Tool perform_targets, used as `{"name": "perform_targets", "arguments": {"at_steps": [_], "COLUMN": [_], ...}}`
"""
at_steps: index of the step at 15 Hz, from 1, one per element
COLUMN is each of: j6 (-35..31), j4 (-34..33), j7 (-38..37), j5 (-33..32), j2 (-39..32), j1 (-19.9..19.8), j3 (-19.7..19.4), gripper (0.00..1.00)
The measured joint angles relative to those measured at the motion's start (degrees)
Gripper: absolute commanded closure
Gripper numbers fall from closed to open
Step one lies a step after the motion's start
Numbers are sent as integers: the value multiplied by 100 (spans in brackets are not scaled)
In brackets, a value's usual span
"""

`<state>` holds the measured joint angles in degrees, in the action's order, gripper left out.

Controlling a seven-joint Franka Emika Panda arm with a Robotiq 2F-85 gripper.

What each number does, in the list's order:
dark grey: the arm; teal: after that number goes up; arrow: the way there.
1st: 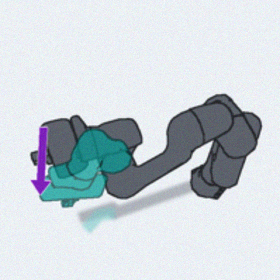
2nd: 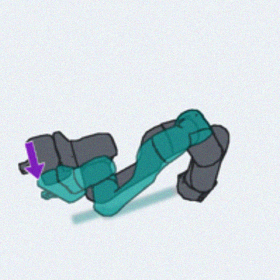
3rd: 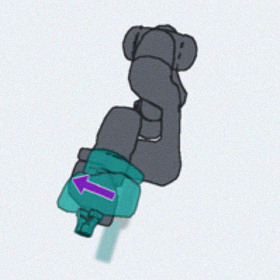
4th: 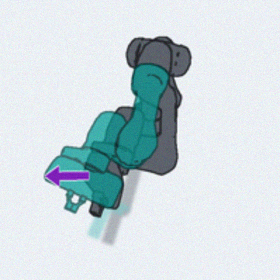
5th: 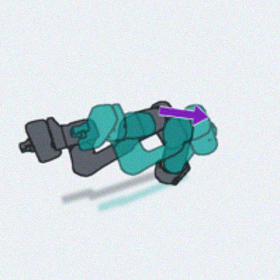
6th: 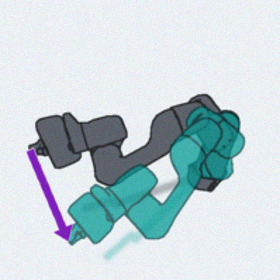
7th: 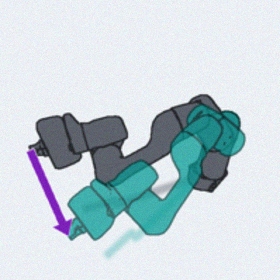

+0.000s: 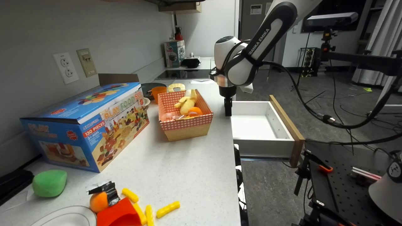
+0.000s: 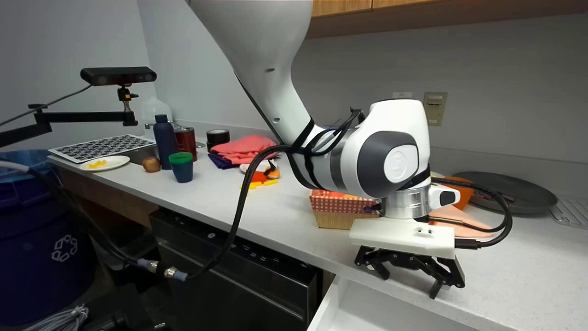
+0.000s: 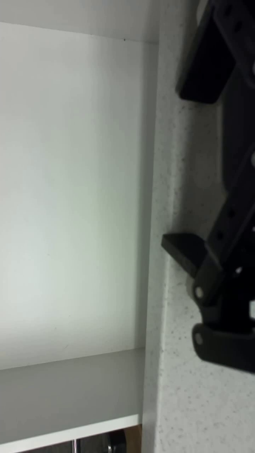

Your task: Open the drawer, then remove the banana plushie out of the drawer, then close the drawer

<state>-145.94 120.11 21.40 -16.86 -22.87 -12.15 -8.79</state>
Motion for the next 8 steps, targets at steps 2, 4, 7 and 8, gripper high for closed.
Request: {"name": "perform_targets", "arguments": {"at_steps": [2, 4, 7, 8], "j6": [2, -113, -409, -445], "j4": [2, 227, 1051, 1299], "j7": [-2, -161, -322, -376], "j5": [0, -345, -947, -1153], "j2": [12, 226, 1033, 1287], "j1": [0, 56, 62, 61], "j3": [0, -147, -490, -591], "gripper": [0, 0, 0, 0]}}
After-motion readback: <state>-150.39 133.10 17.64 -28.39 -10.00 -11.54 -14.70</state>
